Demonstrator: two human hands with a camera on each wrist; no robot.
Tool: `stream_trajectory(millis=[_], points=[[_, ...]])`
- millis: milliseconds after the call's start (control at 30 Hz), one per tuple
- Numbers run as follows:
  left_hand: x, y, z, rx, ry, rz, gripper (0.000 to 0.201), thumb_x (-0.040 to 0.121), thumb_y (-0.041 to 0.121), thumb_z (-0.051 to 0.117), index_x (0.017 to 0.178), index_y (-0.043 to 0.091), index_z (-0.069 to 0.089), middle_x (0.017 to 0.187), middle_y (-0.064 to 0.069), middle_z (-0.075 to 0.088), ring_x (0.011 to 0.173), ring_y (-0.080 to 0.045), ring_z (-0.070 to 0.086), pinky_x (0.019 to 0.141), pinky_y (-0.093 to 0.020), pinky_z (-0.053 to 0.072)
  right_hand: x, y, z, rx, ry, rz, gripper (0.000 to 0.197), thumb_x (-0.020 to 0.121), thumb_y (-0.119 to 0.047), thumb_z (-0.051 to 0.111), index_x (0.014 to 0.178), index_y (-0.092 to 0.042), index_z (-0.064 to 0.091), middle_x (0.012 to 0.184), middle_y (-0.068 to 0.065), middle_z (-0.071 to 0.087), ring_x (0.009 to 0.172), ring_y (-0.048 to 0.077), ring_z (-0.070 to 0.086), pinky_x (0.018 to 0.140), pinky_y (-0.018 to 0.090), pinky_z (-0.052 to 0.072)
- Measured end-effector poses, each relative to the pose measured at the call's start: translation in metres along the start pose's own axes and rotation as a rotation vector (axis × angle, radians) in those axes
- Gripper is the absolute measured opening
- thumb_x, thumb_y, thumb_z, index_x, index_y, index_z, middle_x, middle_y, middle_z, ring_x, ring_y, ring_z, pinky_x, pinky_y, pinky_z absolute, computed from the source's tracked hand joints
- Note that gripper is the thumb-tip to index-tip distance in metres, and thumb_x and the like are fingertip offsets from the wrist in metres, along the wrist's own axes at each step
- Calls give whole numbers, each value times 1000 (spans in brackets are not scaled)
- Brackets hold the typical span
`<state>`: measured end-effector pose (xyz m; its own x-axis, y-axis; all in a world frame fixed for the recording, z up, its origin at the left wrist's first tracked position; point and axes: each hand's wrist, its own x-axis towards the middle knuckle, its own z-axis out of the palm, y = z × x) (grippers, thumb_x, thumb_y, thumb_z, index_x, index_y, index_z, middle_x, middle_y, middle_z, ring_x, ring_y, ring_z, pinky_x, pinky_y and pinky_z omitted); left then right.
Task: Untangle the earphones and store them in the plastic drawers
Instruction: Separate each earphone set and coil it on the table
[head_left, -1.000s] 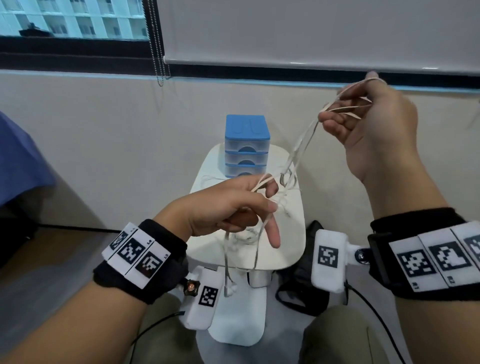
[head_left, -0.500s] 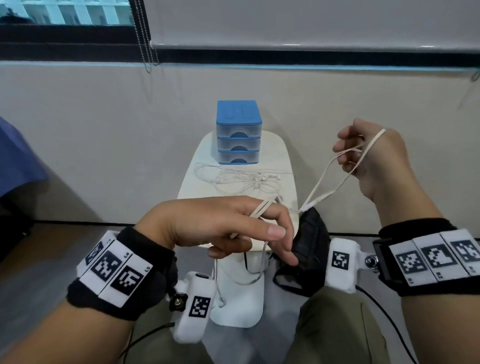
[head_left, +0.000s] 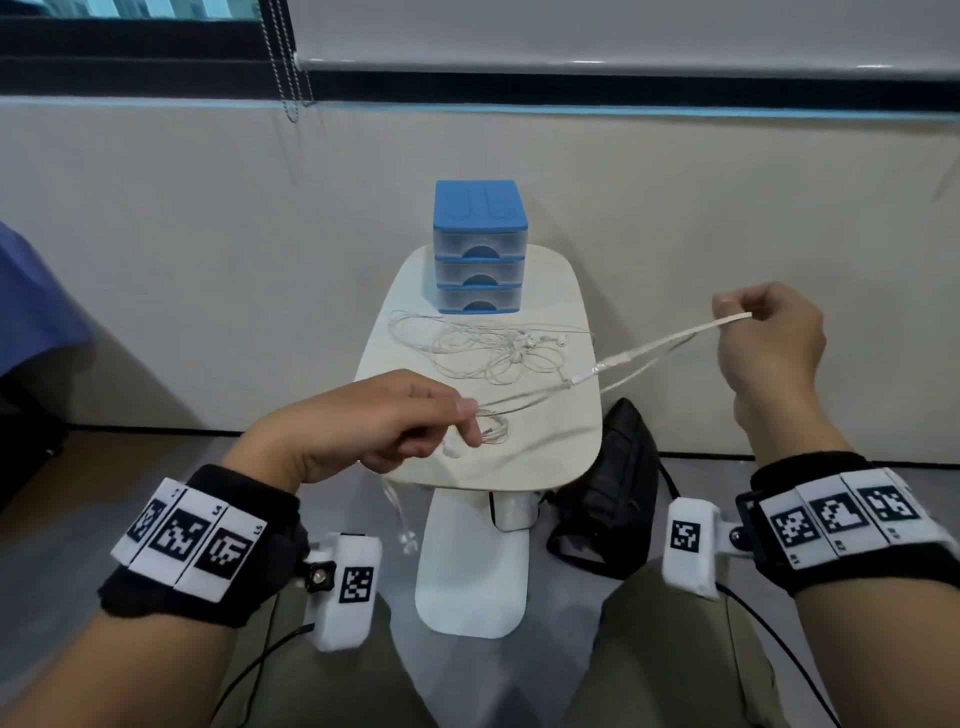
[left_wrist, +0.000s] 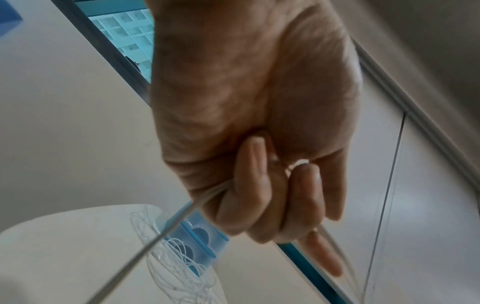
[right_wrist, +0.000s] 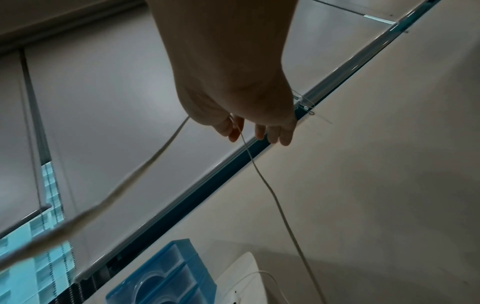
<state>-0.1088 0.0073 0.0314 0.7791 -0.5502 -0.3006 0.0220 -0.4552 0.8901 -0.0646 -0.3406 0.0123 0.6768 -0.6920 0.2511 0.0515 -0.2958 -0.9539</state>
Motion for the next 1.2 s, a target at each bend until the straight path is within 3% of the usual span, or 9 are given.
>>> stream_trajectory(millis=[167, 333, 533, 633, 800, 900, 1000, 1100, 1200], points=[[1, -3, -7, -91, 58, 105, 29, 98, 36, 57, 97, 10, 71, 60, -1, 28, 51, -14, 18, 45, -22, 22, 16, 9, -1, -12, 90, -32, 12, 96, -30, 63, 86, -23, 63, 99, 1, 64, 80, 12, 57, 66, 17, 43], [2, -8, -24, -275, 270, 224, 16, 92, 23, 68, 87, 9, 73, 59, 4, 34, 52, -9, 25, 45, -18, 26, 34, 27, -12, 38, 95, 110, 14, 98, -33, 64, 98, -20, 68, 91, -4, 63, 72, 6, 53, 63, 16, 42], [3, -6, -30, -94, 216, 38, 44, 99, 41, 54, 92, 7, 81, 60, 1, 22, 54, -15, 17, 47, -24, 21, 27, 51, -7, -78, -22, 151, 16, 94, -29, 71, 86, -16, 71, 89, 2, 67, 79, 16, 56, 68, 24, 41], [8, -6, -22, -103, 187, 64, 32, 104, 24, 54, 85, 10, 76, 58, -1, 32, 50, -14, 25, 48, -24, 32, 12, 58, 1, -403, -304, 88, 10, 83, -16, 81, 78, -20, 72, 90, 5, 72, 89, 26, 65, 77, 32, 47], [17, 0, -8, -165, 130, 146, 24, 105, 17, 53, 88, 7, 67, 67, -12, 48, 49, -17, 36, 54, -27, 47, -28, 29, 18, -1007, -1059, -85, 64, 77, -23, 85, 133, -39, 59, 130, -2, 49, 129, 29, 41, 109, 43, 40], [23, 6, -4, -171, 129, 170, 23, 106, 16, 50, 90, 5, 63, 67, -13, 49, 49, -19, 37, 56, -28, 48, -49, 7, 27, -717, -1234, -228, 68, 78, -31, 87, 136, -44, 55, 136, -13, 53, 124, 11, 51, 104, 32, 43], [29, 10, -3, -201, 132, 198, 22, 106, 14, 50, 90, 7, 64, 64, -12, 49, 48, -18, 38, 54, -27, 48, -65, -7, 44, -476, -1288, -311, 48, 86, -34, 81, 131, -38, 62, 127, -23, 63, 118, -5, 56, 94, 17, 45], [31, 15, -3, -247, 135, 224, 19, 104, 15, 51, 92, 8, 64, 62, -10, 50, 47, -17, 38, 53, -26, 48, -74, -6, 60, -398, -1199, -353, 14, 97, -24, 69, 110, -24, 75, 99, -15, 75, 95, 2, 70, 77, 19, 47], [31, 13, -10, -282, 144, 223, 17, 101, 16, 54, 98, 7, 67, 62, -9, 50, 48, -17, 39, 54, -27, 50, -66, -7, 61, -301, -1110, -257, 14, 100, -18, 65, 98, -13, 77, 83, 1, 78, 77, 11, 77, 72, 28, 55]])
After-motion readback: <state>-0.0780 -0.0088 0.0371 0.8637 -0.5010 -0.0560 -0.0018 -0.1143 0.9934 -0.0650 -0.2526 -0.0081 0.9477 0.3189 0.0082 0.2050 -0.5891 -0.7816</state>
